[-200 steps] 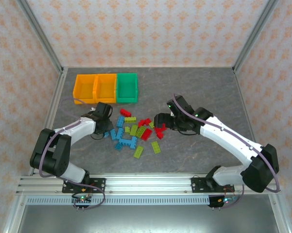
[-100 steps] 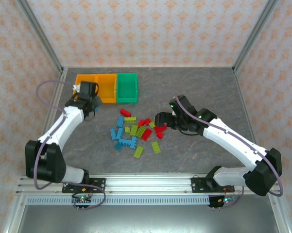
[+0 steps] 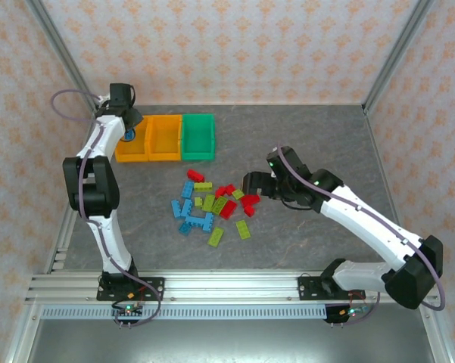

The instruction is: Sort the legos into containers by color

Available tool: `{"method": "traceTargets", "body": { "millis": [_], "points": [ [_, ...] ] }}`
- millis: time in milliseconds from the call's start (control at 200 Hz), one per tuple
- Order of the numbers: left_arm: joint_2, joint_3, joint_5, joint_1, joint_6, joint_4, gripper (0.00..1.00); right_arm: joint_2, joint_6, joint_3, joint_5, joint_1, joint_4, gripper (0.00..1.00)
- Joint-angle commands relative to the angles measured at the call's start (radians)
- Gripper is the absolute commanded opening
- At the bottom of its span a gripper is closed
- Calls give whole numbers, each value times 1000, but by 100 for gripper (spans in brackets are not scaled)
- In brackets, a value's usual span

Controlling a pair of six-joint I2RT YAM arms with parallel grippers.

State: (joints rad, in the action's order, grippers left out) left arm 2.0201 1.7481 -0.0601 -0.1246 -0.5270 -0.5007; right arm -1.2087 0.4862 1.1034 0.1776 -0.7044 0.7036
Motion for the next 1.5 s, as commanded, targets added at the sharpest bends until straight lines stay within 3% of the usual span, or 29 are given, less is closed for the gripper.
{"method": "traceTargets", "body": {
  "millis": [0, 150, 275, 465, 651, 821, 966, 1036, 1206, 1491],
  "points": [
    [-97, -6, 31, 7, 4, -54, 51, 20, 0, 0, -103, -6, 7, 97],
    [-356, -218, 86, 34, -52, -3, 52, -37, -23, 17, -114, -6, -25, 98],
    [-638, -451, 101, 160, -28, 8, 50, -173, -107, 82, -44, -6, -62, 96],
    [-1012, -660, 24, 464, 77, -192, 50, -448, -232, 285, 51, -29, -97, 93],
    [-1208, -688, 109, 505, 234, -441, 52, -771, -290, 581, 118, -57, -110, 88],
    [-1299, -769, 123, 505, 297, -429, 61, -1040, -328, 874, 71, -77, -61, 84],
    [-1302, -808, 131, 505, 306, -396, 75, -1197, -335, 1067, 70, -78, 23, 70],
    [-1295, -806, 125, 504, 309, -400, 80, -1223, -334, 1091, 89, -78, 32, 64],
    [-1286, -820, 131, 503, 300, -392, 90, -1246, -316, 1074, 147, -79, 23, 62],
    [-1283, -822, 106, 503, 292, -400, 94, -1284, -298, 1075, 172, -79, 22, 51]
  ]
}}
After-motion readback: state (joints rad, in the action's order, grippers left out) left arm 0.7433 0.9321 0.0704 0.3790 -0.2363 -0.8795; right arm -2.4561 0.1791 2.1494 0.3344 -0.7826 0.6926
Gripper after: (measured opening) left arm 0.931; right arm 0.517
